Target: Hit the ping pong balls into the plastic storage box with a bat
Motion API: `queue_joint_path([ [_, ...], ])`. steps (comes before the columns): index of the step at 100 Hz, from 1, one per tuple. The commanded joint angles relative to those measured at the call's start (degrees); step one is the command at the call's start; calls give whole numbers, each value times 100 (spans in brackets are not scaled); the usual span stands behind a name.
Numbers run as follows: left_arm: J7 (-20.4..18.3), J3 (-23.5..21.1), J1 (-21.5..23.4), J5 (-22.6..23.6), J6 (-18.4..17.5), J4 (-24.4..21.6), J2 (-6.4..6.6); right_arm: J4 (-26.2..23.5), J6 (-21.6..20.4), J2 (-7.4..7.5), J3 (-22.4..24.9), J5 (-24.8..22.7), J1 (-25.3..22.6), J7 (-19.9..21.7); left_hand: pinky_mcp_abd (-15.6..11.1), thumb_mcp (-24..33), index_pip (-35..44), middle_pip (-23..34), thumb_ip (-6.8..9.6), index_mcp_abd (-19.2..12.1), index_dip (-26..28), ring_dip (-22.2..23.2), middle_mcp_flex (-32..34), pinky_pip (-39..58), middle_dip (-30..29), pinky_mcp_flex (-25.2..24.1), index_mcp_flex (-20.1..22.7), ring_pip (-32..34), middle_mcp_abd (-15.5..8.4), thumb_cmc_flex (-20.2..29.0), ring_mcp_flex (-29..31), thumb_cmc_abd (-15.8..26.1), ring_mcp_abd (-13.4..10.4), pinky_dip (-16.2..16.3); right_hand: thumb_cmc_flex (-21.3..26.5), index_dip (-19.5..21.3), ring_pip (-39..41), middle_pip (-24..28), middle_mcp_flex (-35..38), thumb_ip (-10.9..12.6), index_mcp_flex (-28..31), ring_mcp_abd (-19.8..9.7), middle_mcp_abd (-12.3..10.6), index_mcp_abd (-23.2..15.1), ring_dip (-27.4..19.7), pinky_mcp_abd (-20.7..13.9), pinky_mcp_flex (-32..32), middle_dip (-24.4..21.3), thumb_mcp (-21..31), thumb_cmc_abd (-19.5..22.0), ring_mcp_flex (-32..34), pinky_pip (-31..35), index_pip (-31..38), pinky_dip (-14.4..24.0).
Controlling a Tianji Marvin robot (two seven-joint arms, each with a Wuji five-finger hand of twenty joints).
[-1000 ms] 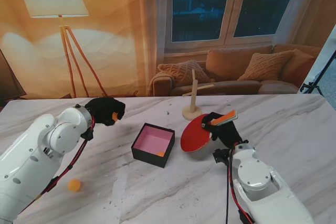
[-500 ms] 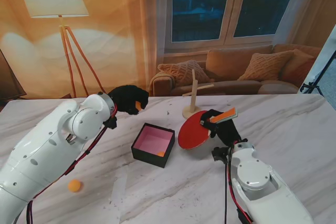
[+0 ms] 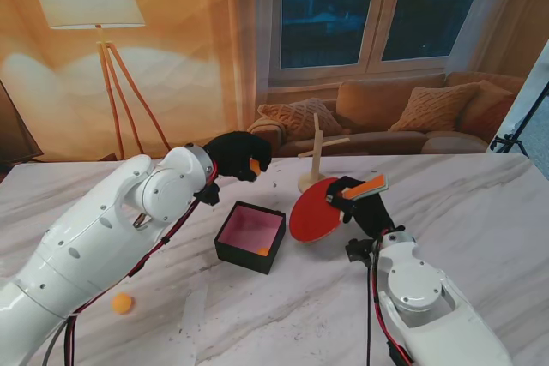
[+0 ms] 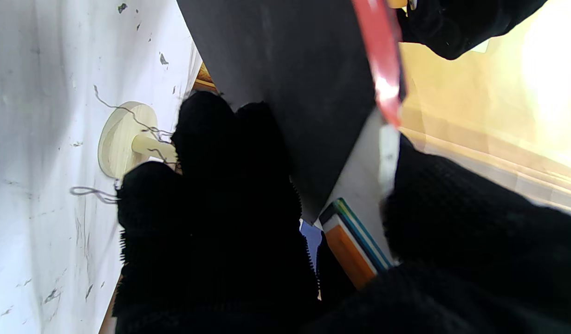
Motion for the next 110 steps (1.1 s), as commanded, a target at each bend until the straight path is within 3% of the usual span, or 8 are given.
queue_joint_path([
  [1, -42, 23, -5, -48, 106, -140, -74, 5, 10, -11, 29, -20, -48, 60, -49, 390, 80, 763, 106, 23, 81, 55, 627, 168, 441, -4, 79, 39, -105, 447, 111, 254, 64, 64, 644, 242, -140, -51, 142, 158, 1079, -556, -1232, -402, -5, -301, 1, 6, 587, 595, -230, 8, 626, 55],
  [58, 109, 239, -154, -443, 242, -392, -195, 420, 207, -17, 68, -173, 63, 74, -56, 295, -49, 662, 124, 69, 122, 30, 577, 179, 435, -9, 19, 31, -68, 442, 61, 358, 90, 70, 648, 247, -137, -43, 143, 155, 1084, -549, -1229, -396, -15, -311, -16, 8, 601, 587, -245, 7, 629, 55],
  [110, 101, 490, -252, -812, 182, -453, -261, 50, 244, -61, 1, -7, -23, -86, -46, 66, -654, 226, 159, 206, -125, -206, 335, -15, 256, -165, -128, -163, -5, 301, -242, 508, 231, 6, 642, 250, -133, -40, 138, 154, 1078, -563, -1240, -407, -20, -310, -16, 3, 587, 599, -245, 11, 629, 56],
])
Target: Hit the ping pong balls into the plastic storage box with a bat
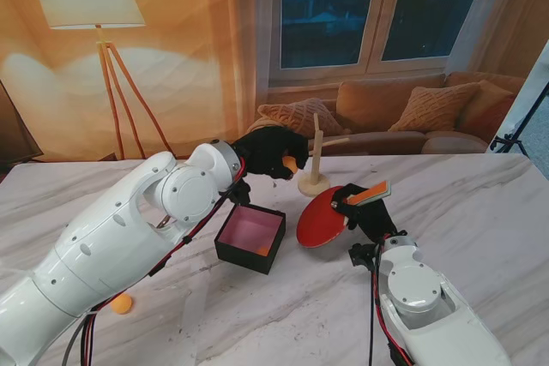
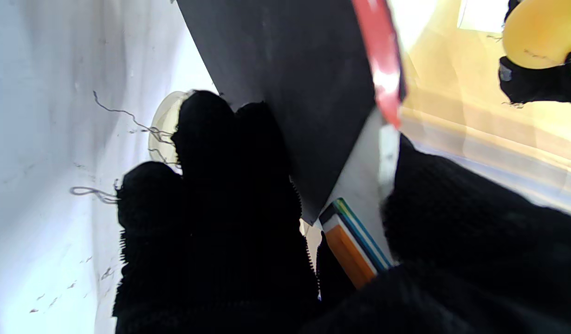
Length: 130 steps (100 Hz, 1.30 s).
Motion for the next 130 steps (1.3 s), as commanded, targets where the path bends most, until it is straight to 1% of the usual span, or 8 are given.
queue_joint_path([
  [1, -99, 32, -13, -49, -43, -28, -48, -180, -32, -41, -14, 30, -29, 45, -52, 131, -167, 420, 161, 142, -138, -83, 312, -20, 245, -89, -184, -86, -84, 283, -148, 359, 173, 4, 642, 250, -133, -41, 137, 154, 1078, -562, -1239, -407, -21, -308, -16, 2, 587, 602, -245, 12, 629, 56],
  [13, -205, 62, -17, -148, -108, -33, -28, -372, -112, -36, -22, 75, -59, 39, 125, 67, -828, 672, 197, 158, -266, -628, -213, -162, -588, -291, -287, -218, -97, -107, -493, 458, 321, 74, 640, 253, -131, -38, 141, 154, 1078, -571, -1247, -415, -20, -316, -12, 3, 581, 607, -241, 10, 631, 54],
  [18, -269, 63, -16, -166, -142, -47, -10, -444, -144, -32, -26, 90, -66, 45, 185, 0, -1296, 825, 253, 164, -290, -793, -483, -262, -1350, -418, -353, -419, -117, -348, -655, 582, 421, 119, 642, 254, -132, -38, 143, 156, 1074, -575, -1252, -416, -21, -319, -5, 2, 581, 612, -238, 10, 632, 53],
  [21, -309, 61, -14, -159, -157, -59, 4, -480, -158, -30, -30, 97, -67, 48, 225, -36, -1540, 817, 313, 160, -317, -869, -598, -303, -1813, -535, -382, -556, -141, -517, -781, 679, 495, 152, 640, 254, -131, -39, 143, 156, 1074, -574, -1246, -418, -20, -319, -5, 1, 578, 611, -235, 9, 632, 53],
  [29, -428, 53, -17, -90, -216, -84, 50, -546, -173, -28, -45, 104, -56, 50, 274, -136, -2059, 540, 605, 171, -380, -1006, -799, -369, -2108, -759, -501, -823, -152, -900, -1022, 997, 579, 209, 637, 256, -133, -41, 142, 156, 1072, -579, -1258, -426, -20, -318, -4, 1, 572, 613, -234, 8, 633, 52],
  [39, -605, 34, -18, -72, -233, -100, 103, -602, -156, -29, -61, 136, -47, 58, 295, -265, -2358, 318, 802, 180, -410, -1102, -963, -443, -2274, -840, -573, -979, -159, -1139, -1133, 1189, 649, 218, 639, 258, -134, -43, 141, 157, 1070, -582, -1254, -426, -18, -318, -4, 0, 568, 617, -230, 8, 634, 51],
  [85, -789, -427, 360, 375, -45, -203, 251, -540, 8, -29, -28, 2, -77, 15, 285, -454, -2551, 166, 815, 266, -426, -1127, -1095, -543, -2423, -1029, -542, -1031, -91, -1141, -1278, 1290, 632, 220, 643, 255, -136, -38, 136, 161, 1065, -579, -1240, -417, -8, -326, -4, 4, 559, 619, -239, 7, 632, 50],
  [130, -1550, -1669, 1579, 1287, -59, -905, 573, -553, 48, 31, 172, -191, -230, 128, 315, -940, -3046, -72, 815, 368, -564, -1132, -1411, -718, -2510, -1424, -836, -1224, -39, -1387, -1641, 1454, 683, 215, 646, 247, -125, -31, 139, 161, 1070, -569, -1234, -411, -1, -320, -1, 0, 566, 616, -239, 17, 635, 53],
])
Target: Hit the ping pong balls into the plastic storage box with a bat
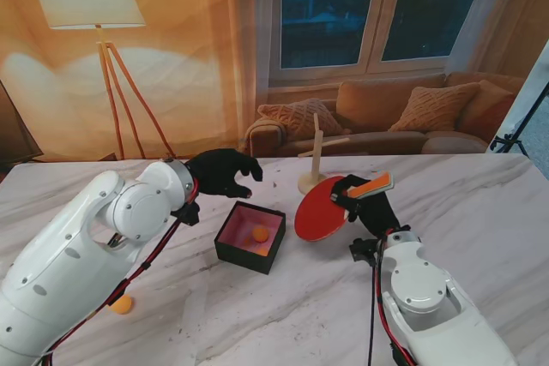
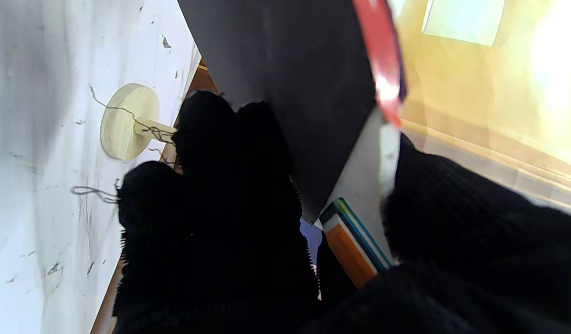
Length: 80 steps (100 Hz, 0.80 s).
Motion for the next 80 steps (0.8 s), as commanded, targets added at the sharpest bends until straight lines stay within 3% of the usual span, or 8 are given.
queue_joint_path([
  [1, -187, -151, 250, 84, -8, -86, 142, -5, 54, 9, 19, -23, -42, 87, 82, -150, -140, -77, 161, 138, -49, -14, -292, -79, -147, -153, -190, -93, 34, -174, -184, 104, 254, 80, 643, 247, -125, -29, 137, 162, 1070, -544, -1216, -384, -1, -289, -2, -1, 588, 614, -240, 26, 635, 53],
  [23, -558, -1086, 1269, 621, -157, -637, 249, -56, 134, 19, 34, -65, -79, 108, 134, -564, -721, -356, 186, 103, -213, -36, -752, -163, -250, -393, -647, -264, -7, -335, -461, 232, 349, 84, 646, 241, -121, -24, 136, 162, 1067, -541, -1204, -376, -1, -287, -5, -2, 593, 614, -239, 28, 634, 53],
  [52, -765, -1997, 2463, 1184, -315, -1234, 279, -46, 169, 28, 11, -81, -70, 149, 132, -1097, -1328, -661, 244, 54, -375, -130, -1201, -268, -367, -605, -1101, -564, -34, -406, -804, 448, 418, 53, 644, 239, -121, -24, 131, 161, 1072, -539, -1204, -380, 0, -286, -9, -6, 593, 610, -240, 29, 637, 52],
  [80, -453, -2599, 3563, 1743, -278, -1688, 197, -40, 188, 30, 17, -127, -75, 139, 148, -1523, -1779, -1065, 301, 64, -514, -300, -1744, -365, -655, -731, -1429, -906, -23, -366, -1161, 657, 431, 7, 643, 237, -117, -19, 135, 160, 1072, -544, -1206, -376, -1, -276, -7, -8, 596, 610, -238, 36, 639, 53],
])
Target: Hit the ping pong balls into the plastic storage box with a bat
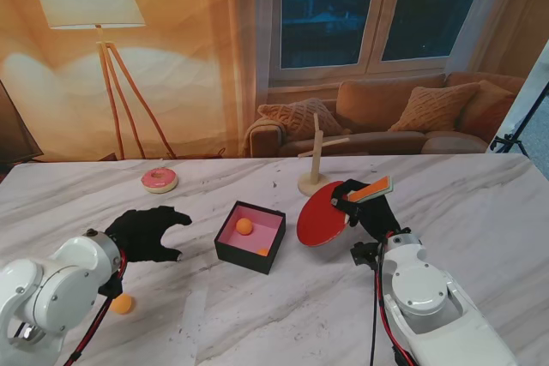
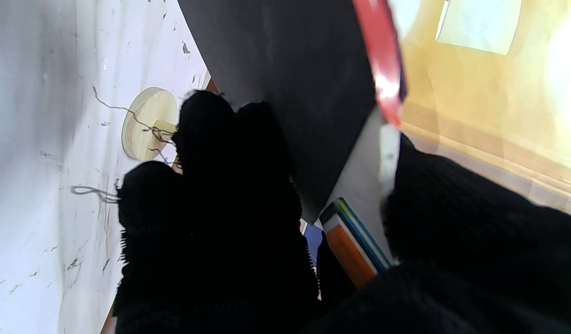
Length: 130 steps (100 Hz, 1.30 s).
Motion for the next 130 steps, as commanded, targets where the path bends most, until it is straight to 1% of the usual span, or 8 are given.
queue_joint_path([
  [1, 32, -70, 282, 127, 31, -74, -31, -20, 48, -5, 2, -19, -16, 63, 77, -134, -33, -42, 165, 10, -22, -43, -329, -65, -119, -74, -237, -35, 63, -115, -168, 151, 149, 6, 645, 237, -117, -20, 133, 162, 1072, -539, -1202, -372, -1, -274, -7, -9, 598, 610, -238, 39, 639, 53],
  [31, 708, -374, 1239, 762, 180, -251, -155, -29, 130, -1, 20, -31, -39, 80, 21, -266, -111, -44, 198, 81, -16, -42, -396, -230, -102, -260, -258, -65, 159, -144, -263, 236, 191, -47, 645, 233, -113, -14, 132, 162, 1073, -536, -1196, -367, 0, -280, -15, -8, 598, 608, -241, 37, 639, 52],
  [50, 826, -508, 1651, 1090, 257, -341, -191, 9, 172, -13, 36, -44, -5, 39, 30, -89, 26, 171, 232, 72, 135, 78, -442, -175, 192, -228, -296, 66, 180, -201, -244, 208, 131, -2, 645, 230, -106, -14, 132, 162, 1072, -531, -1204, -364, 3, -281, -12, -10, 599, 608, -238, 41, 640, 52],
  [61, 994, -520, 1833, 1302, 332, -330, -217, 26, 176, -13, 34, -40, 31, 49, 57, 60, 162, 299, 243, 41, 254, 182, -463, -81, 384, -156, -343, 189, 189, -219, -194, 178, 138, 37, 646, 229, -106, -11, 134, 162, 1072, -535, -1199, -364, 2, -282, -13, -10, 601, 610, -239, 43, 641, 52],
  [67, 1031, -519, 1916, 1452, 372, -319, -225, 42, 179, -12, 28, -31, 58, 62, 65, 118, 190, 347, 245, 19, 288, 222, -491, -32, 461, -108, -466, 236, 198, -245, -178, 177, 142, 49, 645, 228, -104, -11, 136, 162, 1070, -532, -1200, -367, 3, -277, -13, -11, 600, 610, -237, 45, 640, 53],
  [89, 1346, -423, 2157, 1764, 743, -157, -263, 136, 206, -20, -15, 42, 181, 108, 61, 440, 418, 587, 266, -20, 468, 342, -514, 202, 734, 110, -603, 488, 207, -299, 24, 101, 274, 139, 646, 227, -102, -9, 132, 161, 1072, -528, -1197, -360, 4, -275, -14, -11, 603, 605, -238, 47, 641, 53],
  [106, 1468, -312, 2173, 1899, 1021, 77, -271, 176, 210, -21, -40, 83, 238, 141, 10, 670, 625, 761, 258, -40, 580, 360, -471, 290, 879, 207, -611, 602, 214, -299, 121, 16, 268, 182, 645, 226, -99, -6, 136, 161, 1070, -528, -1189, -364, 5, -273, -17, -13, 604, 605, -236, 48, 641, 53],
  [130, 1794, -234, 2022, 1922, 1028, 482, -262, 175, 184, -19, -18, 80, 236, 142, -85, 1175, 1129, 1143, 192, -65, 776, 452, -295, 479, 1155, 390, -531, 879, 190, -280, 329, -222, 207, 274, 644, 224, -99, -6, 132, 160, 1073, -522, -1193, -359, 6, -271, -21, -13, 603, 604, -240, 52, 643, 54],
])
